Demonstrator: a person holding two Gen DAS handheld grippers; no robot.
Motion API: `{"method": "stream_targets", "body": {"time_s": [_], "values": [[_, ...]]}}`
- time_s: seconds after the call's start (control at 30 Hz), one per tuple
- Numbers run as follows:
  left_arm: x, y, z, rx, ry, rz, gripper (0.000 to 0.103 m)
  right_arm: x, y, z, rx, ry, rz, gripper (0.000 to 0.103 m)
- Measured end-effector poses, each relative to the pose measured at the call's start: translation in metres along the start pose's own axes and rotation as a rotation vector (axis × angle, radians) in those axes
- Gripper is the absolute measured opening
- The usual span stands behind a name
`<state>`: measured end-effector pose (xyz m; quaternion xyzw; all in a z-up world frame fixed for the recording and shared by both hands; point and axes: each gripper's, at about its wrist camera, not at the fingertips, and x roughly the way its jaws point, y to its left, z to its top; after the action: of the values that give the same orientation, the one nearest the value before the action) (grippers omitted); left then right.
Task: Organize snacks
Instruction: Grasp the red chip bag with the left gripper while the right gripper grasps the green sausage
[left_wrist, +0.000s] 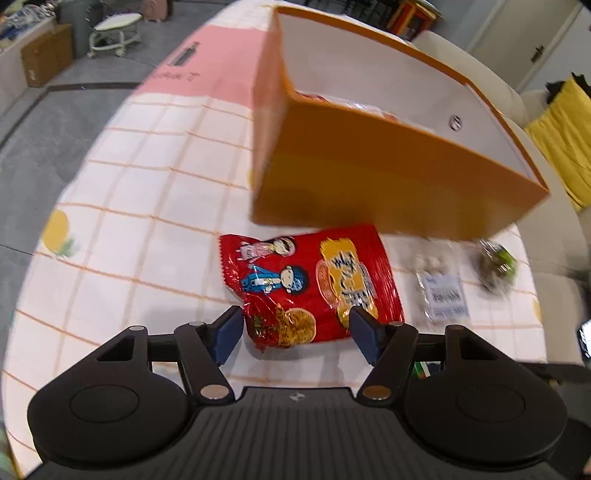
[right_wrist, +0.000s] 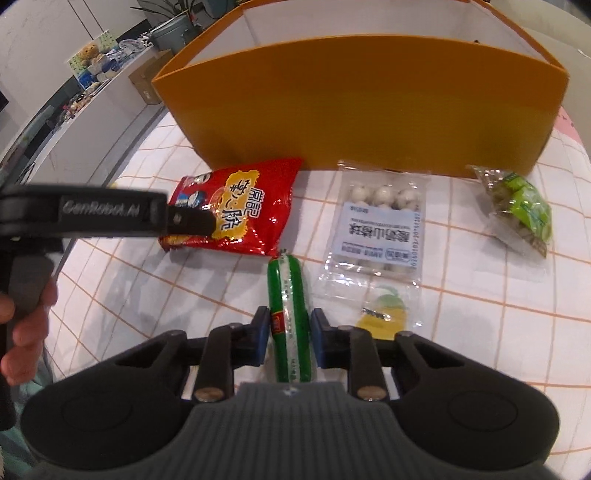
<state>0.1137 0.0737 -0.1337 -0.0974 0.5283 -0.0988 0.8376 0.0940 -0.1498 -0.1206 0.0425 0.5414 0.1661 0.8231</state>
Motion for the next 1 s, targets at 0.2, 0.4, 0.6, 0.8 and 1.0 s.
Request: {"method": "stream_targets", "body": {"time_s": [0.2, 0.4, 0.6, 0.8, 1.0], "values": [[0.002, -0.03, -0.015, 0.095, 0.079, -0.082, 0.075, -0.009, -0.015, -0.003, 0.028, 0.008, -0.058, 0.021], [0.004, -0.055, -0.026, 0.185, 0.12, -0.122, 0.074, -0.016, -0.031, -0.004, 0.057, 0.008, -0.097, 0.021], [-0.004, -0.069, -0.032, 0.282, 0.147, -0.107, 0.075, -0.02, -0.041, -0.002, 0.071, 0.006, -0.096, 0.024], [-0.017, -0.078, -0.023, 0.441, 0.085, -0.019, 0.087, -0.02, -0.038, 0.0, 0.058, 0.004, -0.074, 0.029], [-0.006, -0.09, -0.007, 0.585, 0.082, -0.006, 0.088, -0.019, -0.045, 0.0, 0.092, 0.018, -0.038, 0.031]]}}
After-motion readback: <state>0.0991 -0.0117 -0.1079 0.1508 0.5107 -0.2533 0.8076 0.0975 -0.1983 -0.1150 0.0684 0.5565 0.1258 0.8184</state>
